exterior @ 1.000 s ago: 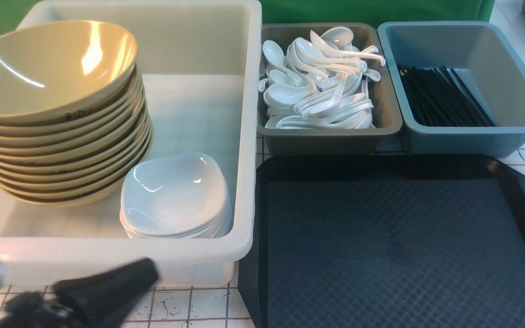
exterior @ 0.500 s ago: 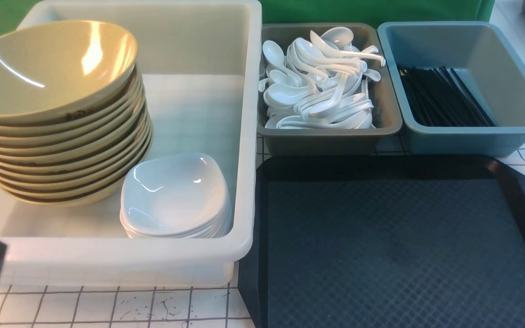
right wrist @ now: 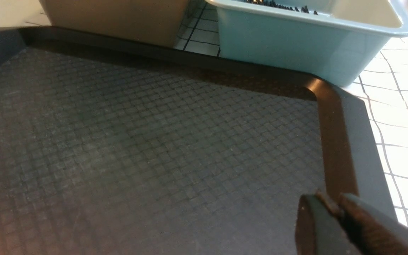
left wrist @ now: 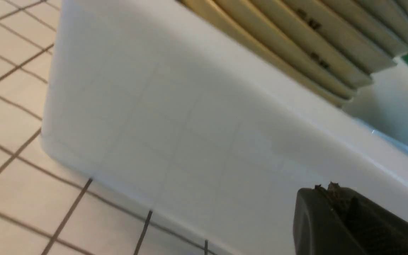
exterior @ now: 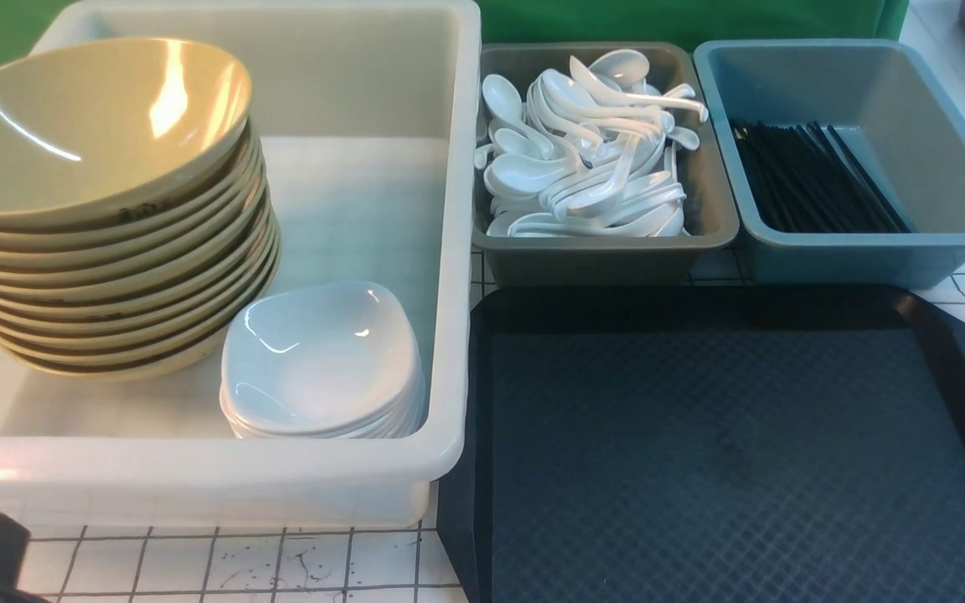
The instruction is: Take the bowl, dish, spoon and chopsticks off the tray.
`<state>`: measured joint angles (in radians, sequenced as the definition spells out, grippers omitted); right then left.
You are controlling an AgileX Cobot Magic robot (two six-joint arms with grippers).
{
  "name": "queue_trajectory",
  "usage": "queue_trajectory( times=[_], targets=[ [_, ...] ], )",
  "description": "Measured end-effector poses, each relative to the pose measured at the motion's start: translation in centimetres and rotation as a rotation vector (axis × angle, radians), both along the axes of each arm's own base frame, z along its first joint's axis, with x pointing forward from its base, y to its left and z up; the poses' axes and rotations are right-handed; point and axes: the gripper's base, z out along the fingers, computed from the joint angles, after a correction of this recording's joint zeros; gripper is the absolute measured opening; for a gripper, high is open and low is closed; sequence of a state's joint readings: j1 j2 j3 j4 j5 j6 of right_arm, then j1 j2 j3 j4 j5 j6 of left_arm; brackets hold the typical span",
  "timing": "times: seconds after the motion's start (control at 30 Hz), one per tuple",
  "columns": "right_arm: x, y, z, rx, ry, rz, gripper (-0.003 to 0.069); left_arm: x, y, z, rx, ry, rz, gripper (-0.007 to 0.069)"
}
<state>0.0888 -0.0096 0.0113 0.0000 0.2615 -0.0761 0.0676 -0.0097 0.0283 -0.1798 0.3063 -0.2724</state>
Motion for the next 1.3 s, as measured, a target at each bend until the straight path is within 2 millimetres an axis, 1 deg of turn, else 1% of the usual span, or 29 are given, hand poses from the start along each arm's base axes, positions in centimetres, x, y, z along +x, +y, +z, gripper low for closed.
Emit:
queue_trajectory(
  times=[0.27,0.57,0.9,1.3],
  targets=[
    [0.0,0.0,0.0,0.0,0.0,0.0,0.0101,-0.07,-0.16,-0.1,0.012,0.023,-0.029,-0.0001],
    [0.0,0.02,0.0,0.005,0.0,0.0,0.0109,-0.12,-0.58,-0.09,0.055,0.023,-0.128,-0.0001],
    [0.0,0.02,0.0,0.005,0.0,0.0,0.0109,-0.13,-0.6,-0.09,0.036,0.024,-0.128,-0.0001],
    [0.0,0.02,0.0,0.005,0.0,0.0,0.0126,-0.13,-0.59,-0.09,0.031,0.024,-0.125,-0.0001]
  ],
)
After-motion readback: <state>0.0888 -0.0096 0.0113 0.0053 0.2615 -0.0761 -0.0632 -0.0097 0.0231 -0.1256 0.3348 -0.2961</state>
